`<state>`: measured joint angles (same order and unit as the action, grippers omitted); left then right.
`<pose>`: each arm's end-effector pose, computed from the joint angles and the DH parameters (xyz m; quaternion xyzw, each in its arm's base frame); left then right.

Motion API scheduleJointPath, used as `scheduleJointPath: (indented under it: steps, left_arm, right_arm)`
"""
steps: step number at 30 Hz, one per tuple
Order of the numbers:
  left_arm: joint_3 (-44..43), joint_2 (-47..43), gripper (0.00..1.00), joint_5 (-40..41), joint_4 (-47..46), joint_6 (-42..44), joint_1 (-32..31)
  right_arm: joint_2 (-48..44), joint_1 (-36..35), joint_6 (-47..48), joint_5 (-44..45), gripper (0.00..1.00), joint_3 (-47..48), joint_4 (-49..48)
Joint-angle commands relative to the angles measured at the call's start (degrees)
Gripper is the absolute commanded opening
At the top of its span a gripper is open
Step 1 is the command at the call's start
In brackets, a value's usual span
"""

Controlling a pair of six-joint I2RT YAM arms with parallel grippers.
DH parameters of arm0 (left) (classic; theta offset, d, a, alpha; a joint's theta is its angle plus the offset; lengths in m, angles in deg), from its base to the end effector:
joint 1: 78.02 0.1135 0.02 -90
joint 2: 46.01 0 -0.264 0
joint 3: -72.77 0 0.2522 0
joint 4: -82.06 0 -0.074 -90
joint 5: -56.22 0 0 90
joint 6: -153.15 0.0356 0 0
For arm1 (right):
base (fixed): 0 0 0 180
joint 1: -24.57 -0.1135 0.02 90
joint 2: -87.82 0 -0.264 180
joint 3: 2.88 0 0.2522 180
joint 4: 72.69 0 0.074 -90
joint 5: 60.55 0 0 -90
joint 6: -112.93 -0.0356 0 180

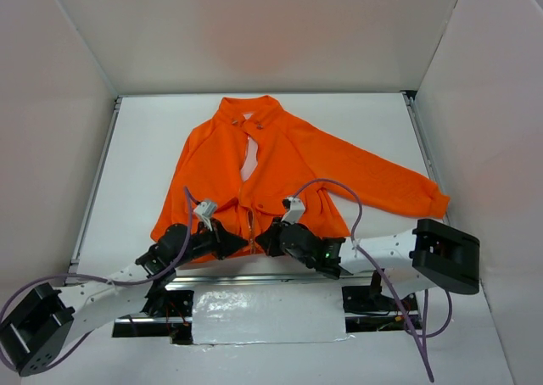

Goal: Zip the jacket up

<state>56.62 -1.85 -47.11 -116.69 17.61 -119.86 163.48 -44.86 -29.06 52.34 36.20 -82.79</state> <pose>0.1141 -0.1132 0.1615 0.0507 0.7588 -0.5083 0.4041 0.1018 0.2318 0.1714 -0.0231 0.8396 0.3674 0.3995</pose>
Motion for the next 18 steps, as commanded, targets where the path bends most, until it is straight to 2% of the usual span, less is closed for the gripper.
scheduleJointPath:
  steps: [1, 8, 18]
  left_arm:
    - [6.96, 2.59, 0.00, -1.36, -12.74, -1.57, -0.87]
    - [7.93, 10.93, 0.00, 1.63, -16.88, -1.04, -1.31]
    - [8.81, 19.99, 0.00, 4.71, -20.83, -2.62, -3.24]
  right_arm:
    - [2.12, 0.35, 0.75, -0.13, 0.00, 2.45, -3.74]
    - [5.29, 0.52, 0.48, -0.05, 0.00, 2.01, -4.09]
    - [3.88, 3.51, 1.89, -0.74, 0.00, 2.18, -4.01]
